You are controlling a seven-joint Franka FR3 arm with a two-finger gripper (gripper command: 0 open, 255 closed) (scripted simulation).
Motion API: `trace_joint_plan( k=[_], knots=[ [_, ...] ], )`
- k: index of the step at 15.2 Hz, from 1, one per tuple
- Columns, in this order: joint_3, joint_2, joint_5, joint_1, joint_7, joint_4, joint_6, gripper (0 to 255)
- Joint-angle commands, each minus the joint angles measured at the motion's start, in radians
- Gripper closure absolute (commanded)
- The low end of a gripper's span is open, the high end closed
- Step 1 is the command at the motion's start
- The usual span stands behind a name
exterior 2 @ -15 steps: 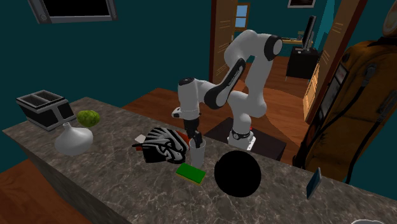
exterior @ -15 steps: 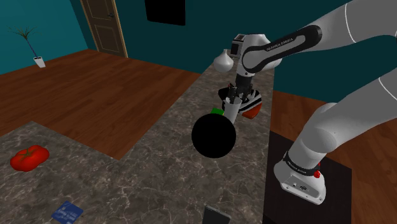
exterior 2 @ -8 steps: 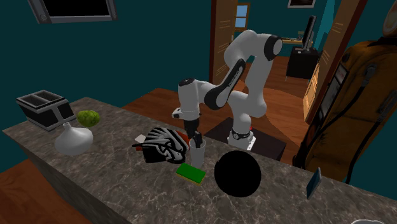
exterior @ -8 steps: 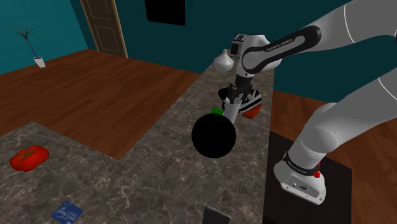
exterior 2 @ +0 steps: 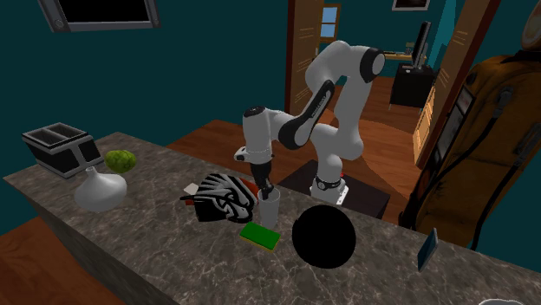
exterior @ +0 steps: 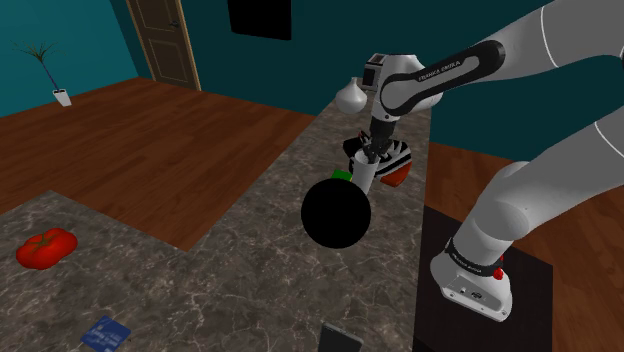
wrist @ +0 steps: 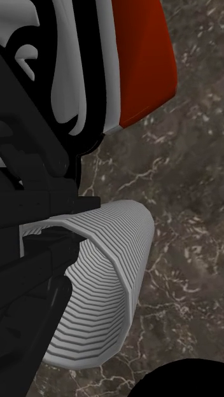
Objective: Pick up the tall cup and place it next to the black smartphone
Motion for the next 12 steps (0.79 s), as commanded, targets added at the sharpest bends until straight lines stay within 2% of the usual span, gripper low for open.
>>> trace_joint_plan(
  k=[1, 12],
  knots=[
    [0.0, 0.0, 0.0, 0.0, 0.0, -0.001, 0.0, 255],
    [0.007, -0.071, -0.008, -0.003, 0.016, 0.086, -0.156, 255]
  ],
)
